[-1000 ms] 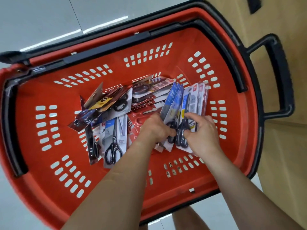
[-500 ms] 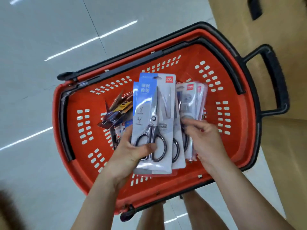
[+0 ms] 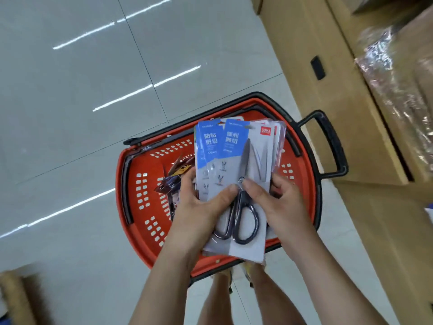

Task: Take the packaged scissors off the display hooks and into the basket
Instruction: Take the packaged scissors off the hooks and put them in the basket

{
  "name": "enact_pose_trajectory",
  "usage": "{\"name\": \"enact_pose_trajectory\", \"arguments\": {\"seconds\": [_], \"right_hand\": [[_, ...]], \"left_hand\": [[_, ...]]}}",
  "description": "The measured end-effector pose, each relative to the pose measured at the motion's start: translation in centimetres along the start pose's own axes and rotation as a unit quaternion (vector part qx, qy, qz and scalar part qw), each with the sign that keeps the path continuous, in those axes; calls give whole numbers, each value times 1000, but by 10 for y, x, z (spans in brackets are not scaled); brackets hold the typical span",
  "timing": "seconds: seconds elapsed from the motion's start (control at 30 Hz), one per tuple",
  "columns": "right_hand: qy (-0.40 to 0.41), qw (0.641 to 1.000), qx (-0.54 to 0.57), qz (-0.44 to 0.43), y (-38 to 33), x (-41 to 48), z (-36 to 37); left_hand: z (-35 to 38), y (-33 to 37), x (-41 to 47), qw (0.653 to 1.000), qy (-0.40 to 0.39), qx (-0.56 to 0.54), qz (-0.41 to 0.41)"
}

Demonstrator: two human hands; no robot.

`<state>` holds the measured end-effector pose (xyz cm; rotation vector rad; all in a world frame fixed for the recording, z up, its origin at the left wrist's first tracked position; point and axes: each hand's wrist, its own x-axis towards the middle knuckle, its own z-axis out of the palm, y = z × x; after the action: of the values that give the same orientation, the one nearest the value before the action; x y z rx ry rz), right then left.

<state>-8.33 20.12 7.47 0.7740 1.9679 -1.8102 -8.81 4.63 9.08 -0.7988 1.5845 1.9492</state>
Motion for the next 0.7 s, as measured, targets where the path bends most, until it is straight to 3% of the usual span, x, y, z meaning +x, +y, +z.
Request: {"name": "enact_pose_trajectory", "arguments": {"seconds": [0.3,0.47,0.57,0.7], "right_hand": [[13,996,11,-90,-103,-84,-45],[82,984,74,-137,-169,-135,-95],[106,967,150,-177,-210,-177,-125],[57,941,271,-193,-260,-244,-138]], "left_hand": [[22,79,-90,998,-23,-24,56],[24,138,-155,992,-14,-46,121],[20,166,-185,990,11,-32,137],[31,197,-222,987,-7,22,157]]}}
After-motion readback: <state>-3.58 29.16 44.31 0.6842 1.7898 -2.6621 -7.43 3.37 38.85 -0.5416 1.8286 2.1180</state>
